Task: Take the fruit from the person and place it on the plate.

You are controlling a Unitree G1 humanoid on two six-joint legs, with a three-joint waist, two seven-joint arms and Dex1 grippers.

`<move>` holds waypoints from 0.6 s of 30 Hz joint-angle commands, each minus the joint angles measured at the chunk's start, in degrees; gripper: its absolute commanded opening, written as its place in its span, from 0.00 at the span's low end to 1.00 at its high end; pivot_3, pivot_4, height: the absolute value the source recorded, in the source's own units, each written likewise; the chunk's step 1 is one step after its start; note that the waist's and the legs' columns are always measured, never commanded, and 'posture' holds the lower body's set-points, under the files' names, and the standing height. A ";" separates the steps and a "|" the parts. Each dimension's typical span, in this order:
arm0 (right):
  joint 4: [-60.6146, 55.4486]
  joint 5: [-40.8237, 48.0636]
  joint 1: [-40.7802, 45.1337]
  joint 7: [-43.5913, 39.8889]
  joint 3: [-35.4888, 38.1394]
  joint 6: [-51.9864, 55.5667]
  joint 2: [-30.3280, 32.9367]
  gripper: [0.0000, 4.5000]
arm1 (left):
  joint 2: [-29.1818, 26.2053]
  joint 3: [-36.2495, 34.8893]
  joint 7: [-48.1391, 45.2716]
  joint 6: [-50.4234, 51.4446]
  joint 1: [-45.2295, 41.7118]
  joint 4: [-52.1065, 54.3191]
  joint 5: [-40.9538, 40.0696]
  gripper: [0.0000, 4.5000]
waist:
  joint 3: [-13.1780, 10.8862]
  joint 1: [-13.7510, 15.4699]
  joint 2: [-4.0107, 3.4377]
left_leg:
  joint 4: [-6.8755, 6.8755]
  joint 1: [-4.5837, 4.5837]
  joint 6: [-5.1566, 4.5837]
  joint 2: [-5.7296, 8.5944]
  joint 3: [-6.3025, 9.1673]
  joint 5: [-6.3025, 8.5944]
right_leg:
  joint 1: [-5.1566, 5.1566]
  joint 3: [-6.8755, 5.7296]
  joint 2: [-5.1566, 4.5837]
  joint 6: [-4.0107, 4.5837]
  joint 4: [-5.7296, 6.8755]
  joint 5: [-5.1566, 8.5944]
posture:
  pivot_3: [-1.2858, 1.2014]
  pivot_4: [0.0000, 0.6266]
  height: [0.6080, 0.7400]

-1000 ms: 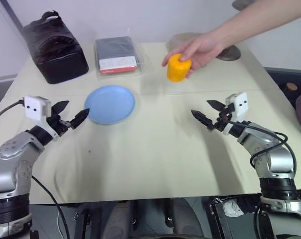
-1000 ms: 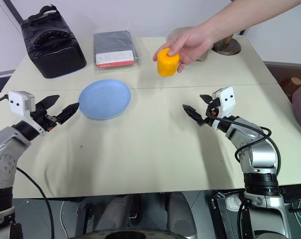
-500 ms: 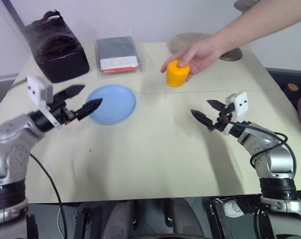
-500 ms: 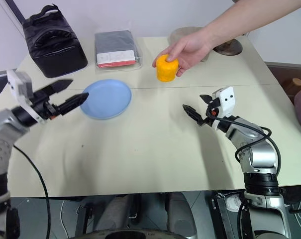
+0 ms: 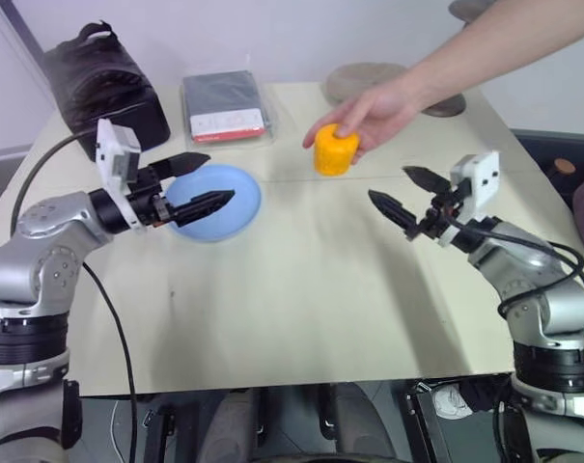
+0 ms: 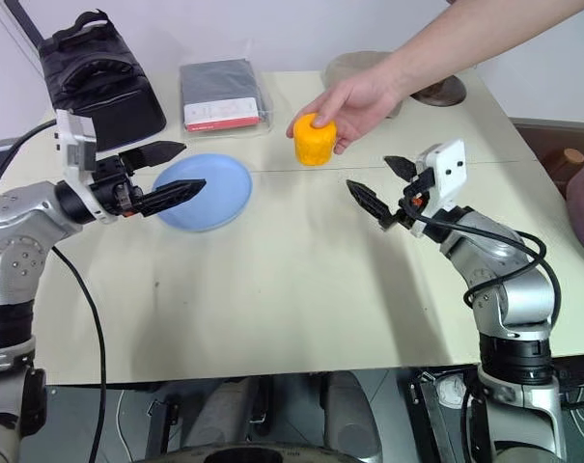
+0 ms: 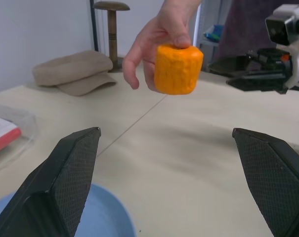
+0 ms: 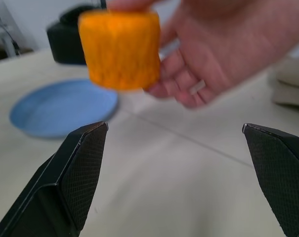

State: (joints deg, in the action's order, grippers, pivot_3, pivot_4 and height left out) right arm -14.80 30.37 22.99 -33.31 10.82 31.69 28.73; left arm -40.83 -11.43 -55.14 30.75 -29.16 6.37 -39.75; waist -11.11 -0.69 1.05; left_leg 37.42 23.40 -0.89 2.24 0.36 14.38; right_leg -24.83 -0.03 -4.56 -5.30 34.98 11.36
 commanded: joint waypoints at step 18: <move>9.41 -2.01 13.37 -2.35 -8.09 -5.78 -8.76 1.00 | 0.59 -1.62 2.13 -0.99 1.59 2.84 0.68 0.99 | 0.00 -0.09 0.00 | -0.01 0.00 0.00 0.01 0.00 0.00 | -0.03 0.01 -0.05 -0.16 0.02 -0.10 | 0.52 0.24 1.00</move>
State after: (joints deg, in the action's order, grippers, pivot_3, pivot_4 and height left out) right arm -4.83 28.35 34.73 -35.18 2.77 27.30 20.54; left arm -39.91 -11.23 -53.43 30.51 -27.40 7.08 -38.85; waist -11.11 -0.78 1.04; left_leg 37.42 23.41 -0.89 2.25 0.36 14.37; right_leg -24.87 -0.02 -4.60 -5.46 35.00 11.27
